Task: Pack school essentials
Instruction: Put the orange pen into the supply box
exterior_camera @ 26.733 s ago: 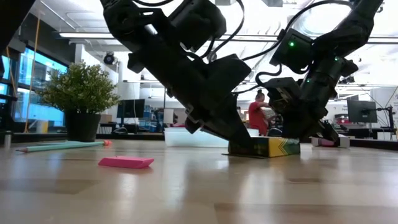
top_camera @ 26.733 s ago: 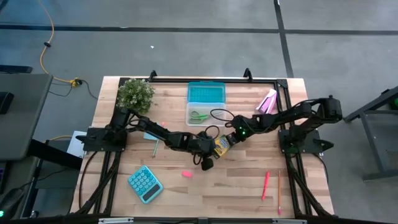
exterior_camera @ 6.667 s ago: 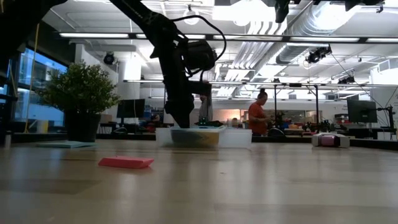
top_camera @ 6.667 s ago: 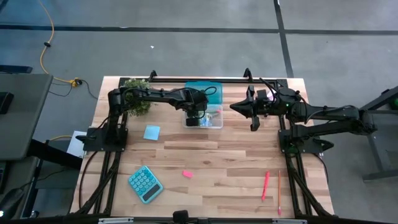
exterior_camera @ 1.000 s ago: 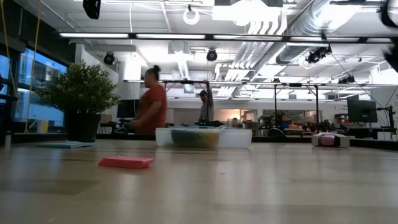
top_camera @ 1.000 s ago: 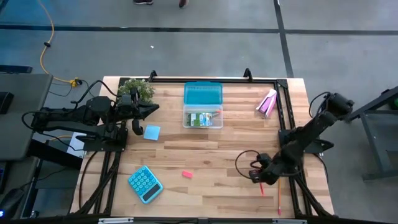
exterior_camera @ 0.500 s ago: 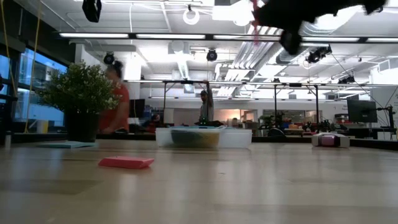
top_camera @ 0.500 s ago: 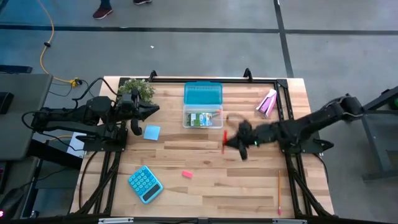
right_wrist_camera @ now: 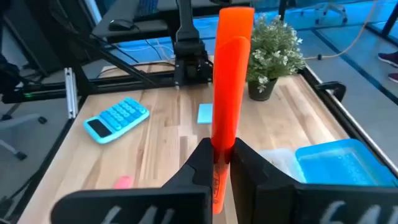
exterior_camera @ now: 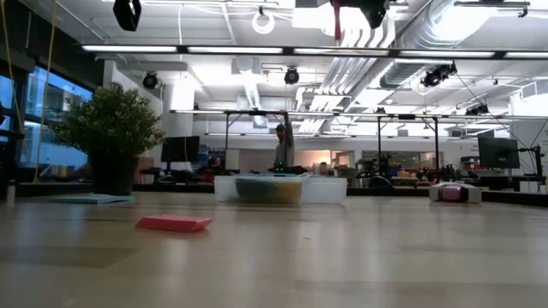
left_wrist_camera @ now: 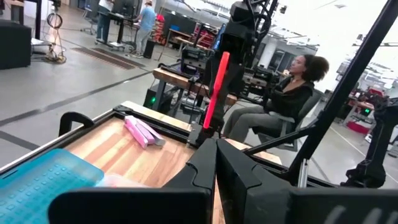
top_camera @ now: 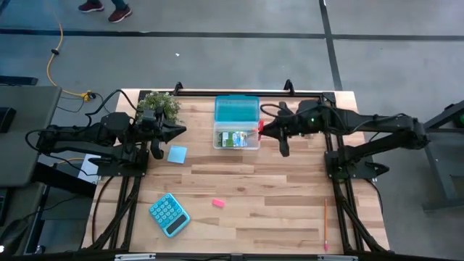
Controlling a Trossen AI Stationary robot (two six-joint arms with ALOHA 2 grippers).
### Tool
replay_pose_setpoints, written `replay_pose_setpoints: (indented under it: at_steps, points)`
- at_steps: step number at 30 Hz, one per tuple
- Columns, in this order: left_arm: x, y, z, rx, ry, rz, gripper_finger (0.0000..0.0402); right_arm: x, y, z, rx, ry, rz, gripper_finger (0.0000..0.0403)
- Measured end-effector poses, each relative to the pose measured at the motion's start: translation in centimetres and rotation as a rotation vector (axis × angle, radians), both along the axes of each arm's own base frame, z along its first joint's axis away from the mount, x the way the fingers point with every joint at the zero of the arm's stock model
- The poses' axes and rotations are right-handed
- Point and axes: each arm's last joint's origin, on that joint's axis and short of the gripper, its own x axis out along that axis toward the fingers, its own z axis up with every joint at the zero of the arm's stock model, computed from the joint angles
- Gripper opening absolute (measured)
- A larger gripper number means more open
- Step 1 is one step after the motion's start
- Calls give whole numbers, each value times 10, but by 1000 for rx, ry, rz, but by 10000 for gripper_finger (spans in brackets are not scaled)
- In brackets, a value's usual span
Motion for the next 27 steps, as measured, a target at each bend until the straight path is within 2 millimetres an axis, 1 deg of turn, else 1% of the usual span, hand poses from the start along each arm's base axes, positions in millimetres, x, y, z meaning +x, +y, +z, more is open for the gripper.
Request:
replay_pose_setpoints:
  at_steps: [17,19,21,23,25,27]
  points:
    - [0,0,0,0,0,3,0,0,-2,-3,6,18,0,5]
    - [0,0,0,0,0,4,0,3,-5,-5,-6,29,-11,5]
    - [0,0,0,0,1,10,0,10,-12,-8,-28,70,-26,5]
    - [0,0,0,0,1,15,0,22,-23,-9,-45,115,-46,5]
    - [0,0,0,0,1,15,0,37,-35,-10,-66,183,-45,5]
    - [0,0,0,0,2,15,0,54,-48,-15,-91,275,-38,5]
